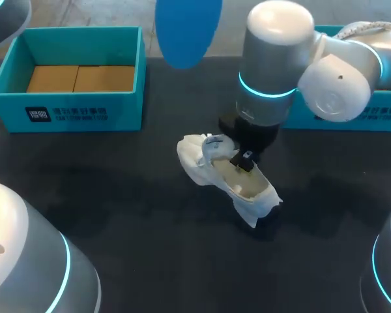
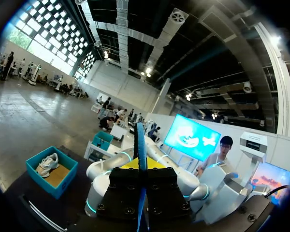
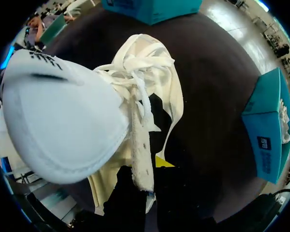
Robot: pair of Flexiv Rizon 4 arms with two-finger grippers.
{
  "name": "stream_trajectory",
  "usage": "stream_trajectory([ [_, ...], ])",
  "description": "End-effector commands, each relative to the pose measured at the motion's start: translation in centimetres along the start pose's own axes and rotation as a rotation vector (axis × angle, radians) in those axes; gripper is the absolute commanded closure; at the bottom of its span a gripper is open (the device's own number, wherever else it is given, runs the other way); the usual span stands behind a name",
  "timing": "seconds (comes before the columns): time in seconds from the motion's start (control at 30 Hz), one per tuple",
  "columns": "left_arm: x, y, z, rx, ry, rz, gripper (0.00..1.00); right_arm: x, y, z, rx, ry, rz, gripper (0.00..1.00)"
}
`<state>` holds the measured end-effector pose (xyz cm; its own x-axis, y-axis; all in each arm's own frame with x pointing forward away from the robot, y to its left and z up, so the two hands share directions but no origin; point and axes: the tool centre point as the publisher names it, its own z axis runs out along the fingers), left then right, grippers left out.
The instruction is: Take the shoe out of the shoebox, open the shoe tongue, remove and reinsert the insole, then place the shoe into the shoebox
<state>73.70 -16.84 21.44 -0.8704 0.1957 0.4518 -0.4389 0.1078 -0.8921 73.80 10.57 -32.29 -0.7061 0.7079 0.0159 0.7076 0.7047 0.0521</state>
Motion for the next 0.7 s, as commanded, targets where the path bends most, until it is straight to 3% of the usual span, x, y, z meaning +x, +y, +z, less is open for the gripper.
stream_trajectory([
  [0.03, 0.0, -0.1, 0.0, -0.003, -0.001, 0.0, 1.0, 0.4, -1.1, -0.4, -0.036, -0.005, 0.068, 1.0],
  [0.27, 0.0, -0.1, 0.0, -0.003, -0.001, 0.0, 1.0, 1.1, -1.2, -0.5, -0.052, -0.001, 0.216, 1.0],
  [0.5, 0.0, -0.1, 0.0, -0.003, -0.001, 0.0, 1.0, 1.6, -1.0, -0.5, 0.001, 0.014, 0.367, 1.0],
  [0.7, 0.0, -0.1, 0.0, -0.003, -0.001, 0.0, 1.0, 2.4, -1.4, 0.1, -0.028, 0.051, 0.494, 1.0],
])
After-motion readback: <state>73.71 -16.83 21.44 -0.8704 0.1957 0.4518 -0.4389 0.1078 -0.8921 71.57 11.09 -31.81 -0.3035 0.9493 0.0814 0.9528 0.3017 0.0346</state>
